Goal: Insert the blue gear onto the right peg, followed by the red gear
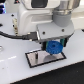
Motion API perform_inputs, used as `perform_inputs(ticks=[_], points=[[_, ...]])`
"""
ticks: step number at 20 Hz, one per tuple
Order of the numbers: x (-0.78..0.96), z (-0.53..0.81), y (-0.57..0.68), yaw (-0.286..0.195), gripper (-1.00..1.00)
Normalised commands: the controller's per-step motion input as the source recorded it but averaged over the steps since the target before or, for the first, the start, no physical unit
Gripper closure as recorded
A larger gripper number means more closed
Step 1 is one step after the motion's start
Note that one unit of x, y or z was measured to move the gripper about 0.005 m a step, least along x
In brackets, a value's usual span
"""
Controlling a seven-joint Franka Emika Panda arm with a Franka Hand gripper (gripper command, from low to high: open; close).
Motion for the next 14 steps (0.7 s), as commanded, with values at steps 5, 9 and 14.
perform_inputs(ticks=[5, 9, 14], points=[[0.08, 0.08, -0.05, 0.000, 1.00], [0.12, -0.02, -0.09, 0.000, 1.00], [0.21, -0.06, -0.10, 0.000, 1.00]])
